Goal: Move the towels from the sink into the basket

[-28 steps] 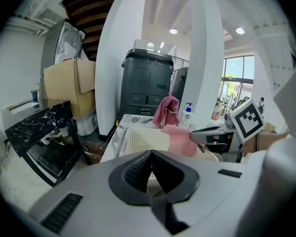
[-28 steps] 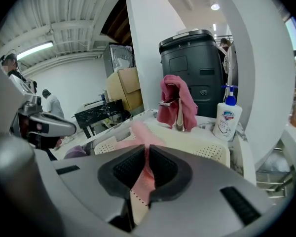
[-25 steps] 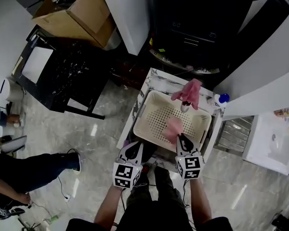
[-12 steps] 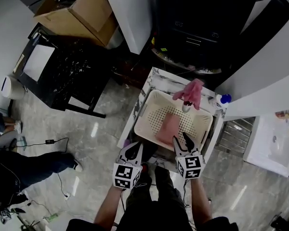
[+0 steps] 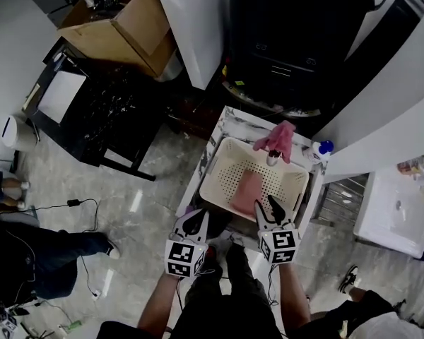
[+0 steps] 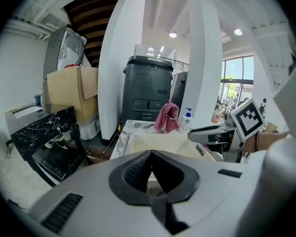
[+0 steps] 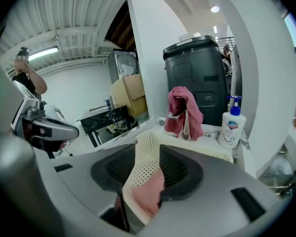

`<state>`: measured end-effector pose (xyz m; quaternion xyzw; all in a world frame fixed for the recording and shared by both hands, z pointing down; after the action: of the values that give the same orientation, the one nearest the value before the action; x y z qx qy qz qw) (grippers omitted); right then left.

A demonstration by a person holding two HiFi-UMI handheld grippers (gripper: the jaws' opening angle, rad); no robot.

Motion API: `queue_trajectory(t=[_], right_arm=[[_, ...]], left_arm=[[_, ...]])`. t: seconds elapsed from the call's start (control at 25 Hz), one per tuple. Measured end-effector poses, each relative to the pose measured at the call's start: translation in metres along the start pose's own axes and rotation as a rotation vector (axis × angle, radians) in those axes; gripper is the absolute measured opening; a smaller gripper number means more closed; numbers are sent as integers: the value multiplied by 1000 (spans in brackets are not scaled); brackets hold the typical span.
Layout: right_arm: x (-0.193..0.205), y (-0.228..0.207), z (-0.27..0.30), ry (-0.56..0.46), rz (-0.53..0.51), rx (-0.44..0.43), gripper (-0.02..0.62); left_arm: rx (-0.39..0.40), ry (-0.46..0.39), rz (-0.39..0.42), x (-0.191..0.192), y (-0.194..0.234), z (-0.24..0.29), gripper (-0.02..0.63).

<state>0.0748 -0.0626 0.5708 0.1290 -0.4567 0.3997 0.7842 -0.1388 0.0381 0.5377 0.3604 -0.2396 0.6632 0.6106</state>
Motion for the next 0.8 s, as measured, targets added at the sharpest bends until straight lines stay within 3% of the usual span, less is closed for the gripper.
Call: queue_trajectory(t=[0.52,0.8], right_arm=[[-33,42,-42,-112,-35,60,70],[-42,72,-56,-156,-54,48,43]], left_arm=[[22,-84,48,-17,8,-47,8],[7,-121,57,-17,19,-78,8]])
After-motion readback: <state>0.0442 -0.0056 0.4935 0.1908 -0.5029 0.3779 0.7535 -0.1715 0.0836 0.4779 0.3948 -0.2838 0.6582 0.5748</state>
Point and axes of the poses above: the fingertips, and each gripper's own axes: z forward along the fingers, y to its left, x out of its underside, the point moved 8 cm from there along -z, backward along the fingers, and after that the axes turned 5 degrees about y, right-handed, at the moved point
